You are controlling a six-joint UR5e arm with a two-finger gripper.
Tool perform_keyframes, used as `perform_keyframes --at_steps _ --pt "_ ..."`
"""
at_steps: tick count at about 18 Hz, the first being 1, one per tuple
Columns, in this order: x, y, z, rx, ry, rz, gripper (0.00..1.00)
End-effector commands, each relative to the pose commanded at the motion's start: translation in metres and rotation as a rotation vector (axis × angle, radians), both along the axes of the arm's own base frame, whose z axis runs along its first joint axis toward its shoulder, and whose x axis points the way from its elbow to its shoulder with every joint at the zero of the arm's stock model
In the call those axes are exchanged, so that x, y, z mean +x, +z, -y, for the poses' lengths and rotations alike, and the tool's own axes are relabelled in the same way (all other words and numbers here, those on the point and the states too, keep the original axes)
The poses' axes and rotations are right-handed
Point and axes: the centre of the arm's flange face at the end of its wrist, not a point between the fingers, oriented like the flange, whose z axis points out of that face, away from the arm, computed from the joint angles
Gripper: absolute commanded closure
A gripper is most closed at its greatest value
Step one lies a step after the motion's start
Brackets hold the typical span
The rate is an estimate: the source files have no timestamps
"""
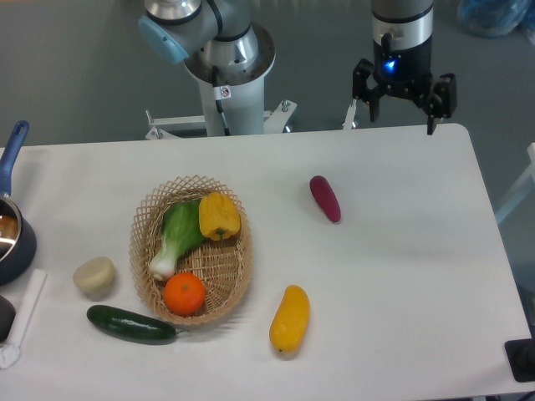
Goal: Pick up the mango from the table
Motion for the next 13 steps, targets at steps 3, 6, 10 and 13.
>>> perform_keyframes --at_steps 3,6,10,13 --pt "0.001 0.005 0.001 -0.001 -0.007 -0.008 0.0" --pt "0.004 -0.002 0.003 -0.002 -0.003 0.001 0.0" --pt "0.006 -0.002 0.003 0.009 0.005 0.001 0.0" --pt "0.007 -0.007 0.003 0.014 0.006 0.013 0.0"
